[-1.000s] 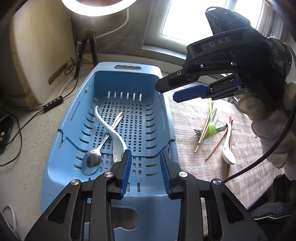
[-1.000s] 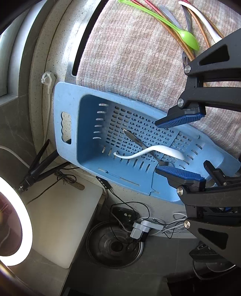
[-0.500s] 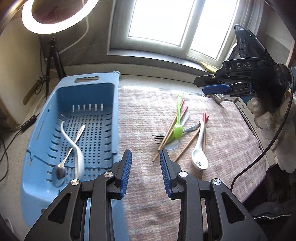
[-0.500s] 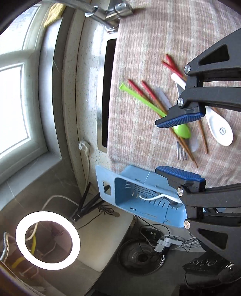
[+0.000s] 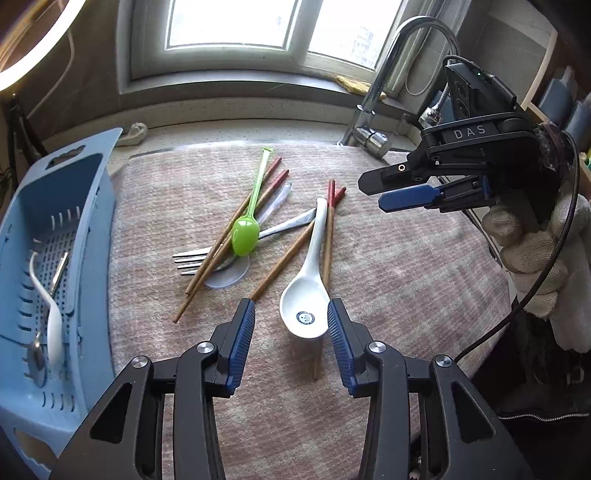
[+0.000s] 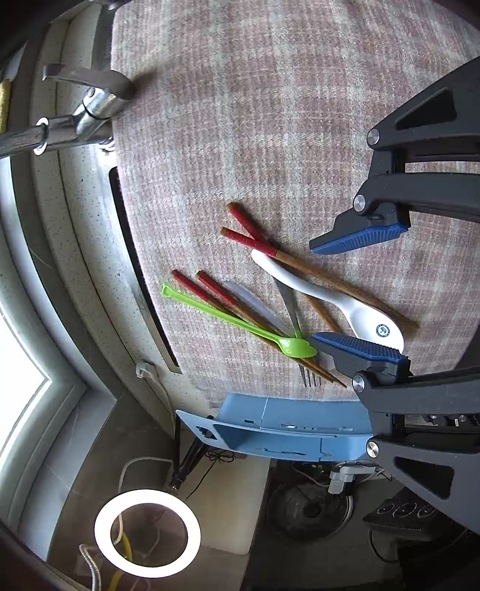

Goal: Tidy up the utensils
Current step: 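Move the left tool back toward the remaining white ceramic spoon, then close the left tool on the white ceramic spoon's handle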

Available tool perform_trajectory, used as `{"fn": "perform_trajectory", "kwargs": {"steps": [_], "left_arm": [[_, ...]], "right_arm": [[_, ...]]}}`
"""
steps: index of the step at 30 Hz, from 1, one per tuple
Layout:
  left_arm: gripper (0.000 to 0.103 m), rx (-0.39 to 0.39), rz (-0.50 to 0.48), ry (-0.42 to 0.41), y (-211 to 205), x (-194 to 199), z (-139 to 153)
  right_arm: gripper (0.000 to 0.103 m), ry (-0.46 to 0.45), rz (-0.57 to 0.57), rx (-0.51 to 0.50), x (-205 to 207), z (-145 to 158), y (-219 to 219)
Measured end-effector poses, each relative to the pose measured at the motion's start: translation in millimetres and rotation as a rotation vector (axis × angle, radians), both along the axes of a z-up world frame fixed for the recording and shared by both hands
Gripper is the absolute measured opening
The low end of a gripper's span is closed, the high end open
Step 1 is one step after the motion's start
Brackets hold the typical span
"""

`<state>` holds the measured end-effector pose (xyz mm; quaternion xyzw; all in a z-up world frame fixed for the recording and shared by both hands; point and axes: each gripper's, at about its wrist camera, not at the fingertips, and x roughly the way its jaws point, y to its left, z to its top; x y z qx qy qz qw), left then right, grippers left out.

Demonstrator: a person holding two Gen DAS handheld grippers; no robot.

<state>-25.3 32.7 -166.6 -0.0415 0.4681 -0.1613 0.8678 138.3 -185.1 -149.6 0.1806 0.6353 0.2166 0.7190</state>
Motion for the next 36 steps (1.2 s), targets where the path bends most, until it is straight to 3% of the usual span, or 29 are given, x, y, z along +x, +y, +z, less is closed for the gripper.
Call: {"fn": "perform_trajectory", "kwargs": {"steps": [4, 13, 23, 36], "left_arm": [[0.039, -0.001, 0.001, 0.027, -2.4, 0.2, -7.3], [0.039, 0.018, -0.006, 0.051, -10.7, -1.4, -14.8], [0.039, 0.028, -0.021, 0.063, -17.5, 0.2, -18.8], [0.039, 0.035, -0.040, 0.068, -22.4, 7.2, -24.6]], "right_arm": [[0.040, 0.073, -0.011, 0.063, -3.2, -15.7, 1.2], [0.035, 0.093, 0.013, 0.102, 3.4, -22.7, 29.1], [0.033, 0.117, 0.012, 0.046, 10.6, -39.4, 40.8], [0.023, 0.138, 0.066, -0.063, 11.3, -52.7, 61.4]]}}
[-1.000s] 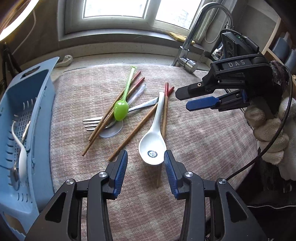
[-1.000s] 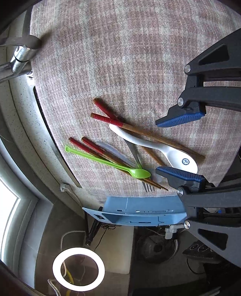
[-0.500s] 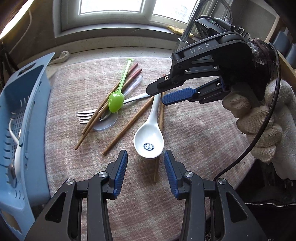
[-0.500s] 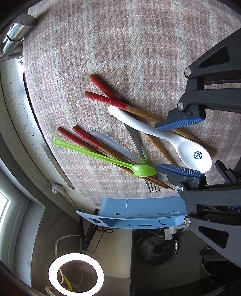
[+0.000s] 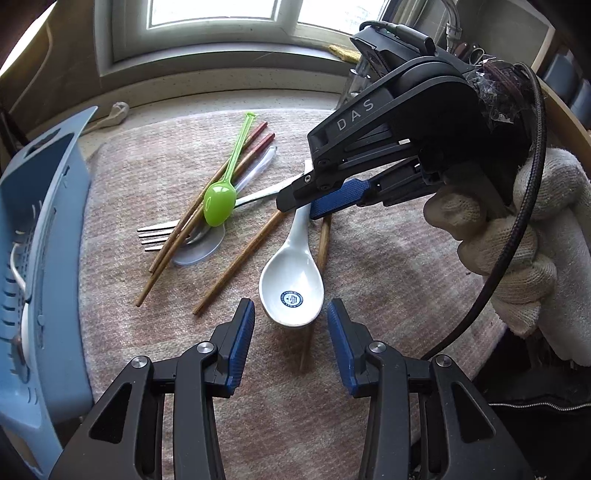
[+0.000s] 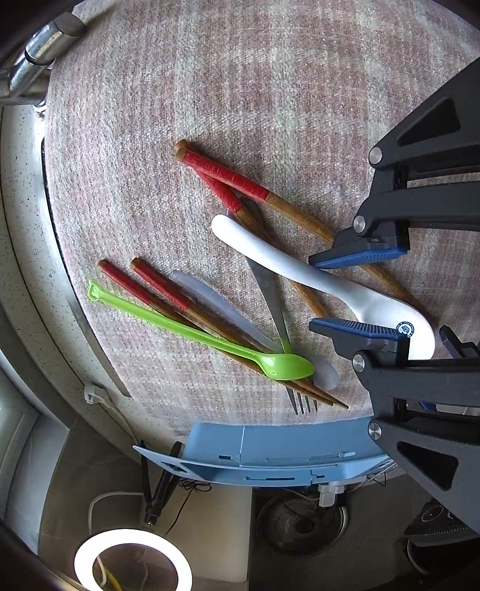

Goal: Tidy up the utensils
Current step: 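Close the left tool on the white ceramic spoon's handle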

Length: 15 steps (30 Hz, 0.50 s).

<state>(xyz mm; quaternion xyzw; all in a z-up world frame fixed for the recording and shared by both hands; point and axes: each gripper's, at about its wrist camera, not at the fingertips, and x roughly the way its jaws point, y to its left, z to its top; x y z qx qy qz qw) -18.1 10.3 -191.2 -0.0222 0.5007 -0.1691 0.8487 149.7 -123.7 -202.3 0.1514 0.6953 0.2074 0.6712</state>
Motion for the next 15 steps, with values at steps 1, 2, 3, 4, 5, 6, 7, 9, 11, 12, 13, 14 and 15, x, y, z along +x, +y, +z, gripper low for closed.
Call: {"fn": "perform_trajectory", "kwargs": {"steps": [1, 2, 3, 4, 5, 6, 7, 9, 11, 12, 13, 14, 15], "left_arm": [[0.039, 0.000, 0.000, 0.000, 0.0, 0.9, -1.0], [0.039, 0.002, 0.001, 0.000, 0.3, 1.0, -1.9], [0.039, 0.002, 0.001, -0.001, 0.7, 1.1, -2.8], [0.039, 0.001, 0.002, -0.002, 1.2, 1.0, -3.7], [0.039, -0.002, 0.002, -0.002, 1.4, 1.3, -4.5], [0.039, -0.004, 0.001, -0.004, 1.1, 1.1, -5.0], [0.039, -0.002, 0.001, -0.007, 0.8, 1.0, -5.6], [0.039, -0.003, 0.000, -0.009, 0.0, 2.7, -7.4], [0.039, -0.001, -0.003, -0.014, -1.7, 3.8, -9.1], [0.039, -0.004, -0.006, -0.014, -2.4, 4.9, -10.5], [0.037, -0.007, -0.009, -0.013, -3.0, 5.8, -12.2], [0.037, -0.009, -0.010, -0.014, -3.4, 5.2, -13.2], [0.037, -0.014, -0.009, -0.014, -2.9, 5.9, -14.1]], "right_arm": [[0.022, 0.002, 0.001, -0.008, -0.5, -1.7, 1.8], [0.021, 0.001, 0.000, -0.011, -0.6, -2.5, 2.4], [0.021, 0.000, 0.000, -0.013, -0.6, -2.6, 2.5], [0.020, 0.000, 0.001, -0.014, -0.4, -2.3, 2.6], [0.020, 0.000, 0.002, -0.017, -0.3, -2.6, 2.8], [0.018, 0.000, 0.002, -0.022, 0.0, -3.2, 3.6], [0.016, 0.000, 0.002, -0.026, 0.0, -3.9, 3.7], [0.015, -0.002, 0.002, -0.029, -0.2, -4.2, 2.7], [0.014, -0.001, 0.004, -0.032, -1.3, -4.9, 3.1], [0.013, 0.002, 0.003, -0.031, -1.4, -5.4, 2.6], [0.012, 0.005, 0.001, -0.029, -1.3, -5.8, 2.0], [0.012, 0.007, -0.002, -0.026, -1.0, -6.1, 1.3], [0.012, 0.011, -0.006, -0.023, -1.0, -6.2, 0.5]]}}
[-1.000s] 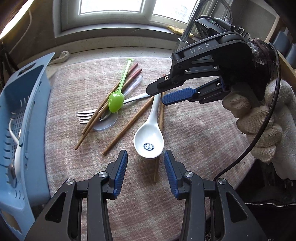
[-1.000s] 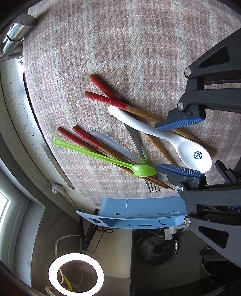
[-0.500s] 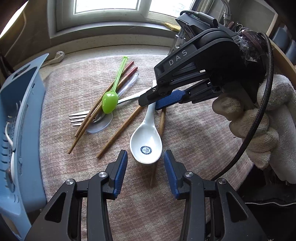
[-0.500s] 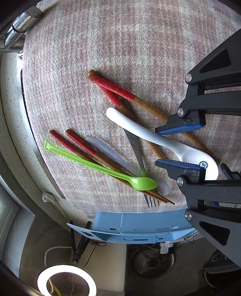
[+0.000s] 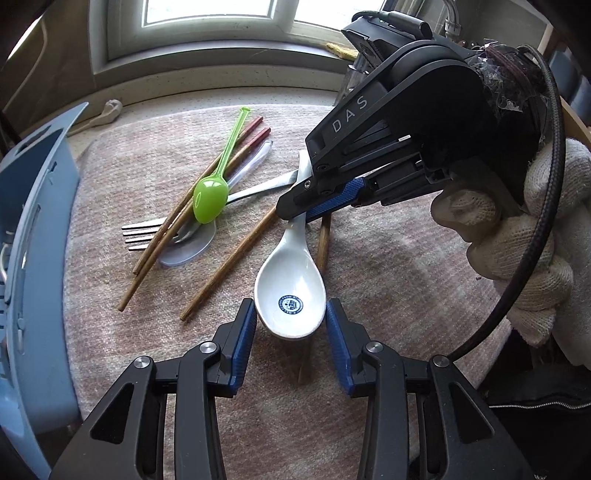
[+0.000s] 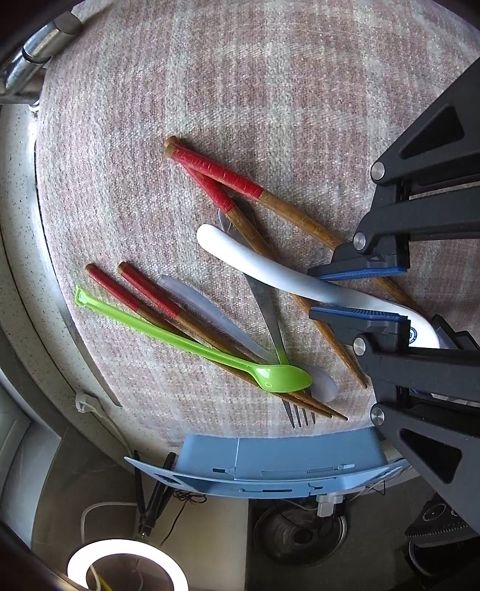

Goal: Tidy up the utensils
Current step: 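Close the left tool on the white ceramic spoon's handle, then lift the ceramic spoon and carry it over the blue basket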

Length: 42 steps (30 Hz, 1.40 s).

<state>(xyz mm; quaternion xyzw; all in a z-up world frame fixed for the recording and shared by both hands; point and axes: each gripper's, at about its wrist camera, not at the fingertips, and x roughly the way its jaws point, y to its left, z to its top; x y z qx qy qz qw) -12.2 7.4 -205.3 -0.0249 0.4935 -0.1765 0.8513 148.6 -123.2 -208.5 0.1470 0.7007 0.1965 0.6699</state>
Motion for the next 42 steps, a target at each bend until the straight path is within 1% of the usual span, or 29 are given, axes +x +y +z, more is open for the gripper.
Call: {"fn": "perform_trajectory", "kwargs": {"steps": [8, 14, 18, 24, 32, 35, 42], "left_arm": [[0.037, -0.009, -0.003, -0.020, 1.9, -6.2, 5.8], [0.037, -0.020, 0.015, -0.058, 9.8, -15.1, 21.2], [0.037, -0.022, 0.038, -0.090, 22.6, -22.3, 34.0], [0.037, -0.021, 0.090, -0.125, 52.4, -32.0, 48.2], [0.037, -0.007, 0.166, -0.165, 100.0, -35.9, 62.2], [0.037, 0.000, 0.193, -0.171, 115.6, -40.4, 62.2], [0.037, 0.006, 0.245, -0.175, 135.7, -41.5, 60.6]], "right_arm": [[0.012, 0.014, -0.021, 0.020, -1.4, 7.1, -5.6], [0.011, -0.008, -0.014, 0.052, -1.4, 27.3, -1.9], [0.010, -0.031, 0.006, 0.074, -1.5, 44.5, 11.2], [0.010, -0.069, 0.055, 0.103, -3.5, 66.9, 45.7], [0.010, -0.099, 0.135, 0.127, -5.8, 84.7, 99.6], [0.010, -0.105, 0.162, 0.131, -6.9, 88.5, 118.6], [0.010, -0.116, 0.220, 0.125, -9.6, 91.9, 158.6]]}}
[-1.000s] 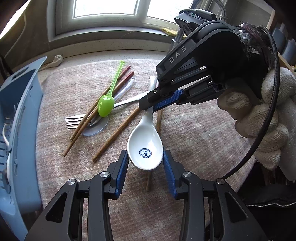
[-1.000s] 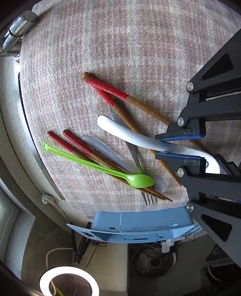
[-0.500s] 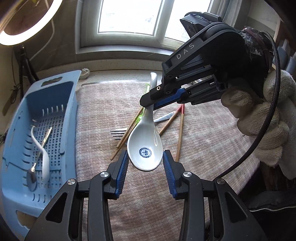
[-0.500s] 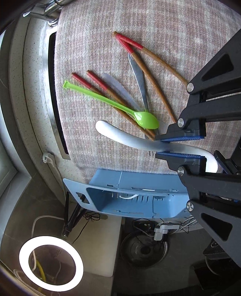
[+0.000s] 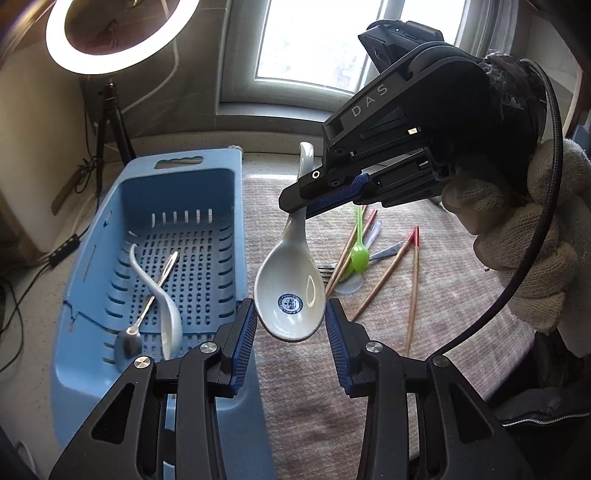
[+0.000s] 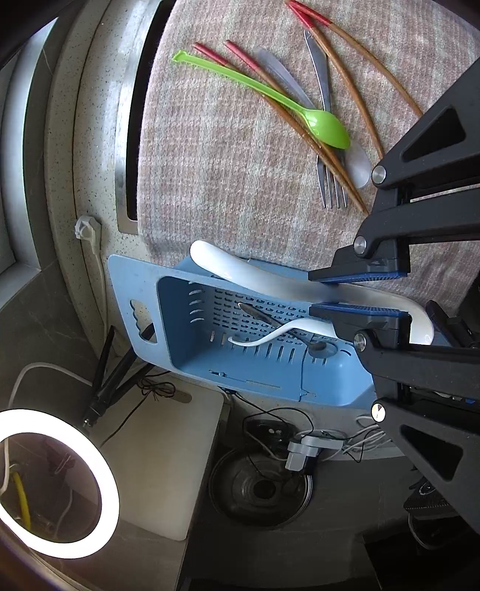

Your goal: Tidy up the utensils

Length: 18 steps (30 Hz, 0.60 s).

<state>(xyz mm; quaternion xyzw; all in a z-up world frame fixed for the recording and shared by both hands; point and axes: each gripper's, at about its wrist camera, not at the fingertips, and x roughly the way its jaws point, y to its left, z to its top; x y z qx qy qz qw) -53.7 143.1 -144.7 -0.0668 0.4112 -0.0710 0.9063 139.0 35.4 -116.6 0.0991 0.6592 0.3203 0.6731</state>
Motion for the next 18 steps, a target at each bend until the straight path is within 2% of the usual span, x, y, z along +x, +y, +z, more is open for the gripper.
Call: {"fn": "perform_trajectory", "kwargs": {"steps": [18], "left_arm": [[0.037, -0.037, 0.100, 0.043, 41.0, 0.4, -20.7]], "right_arm": [[0.010, -0.030, 0.100, -0.072, 0.6, -19.4, 65.6]]}}
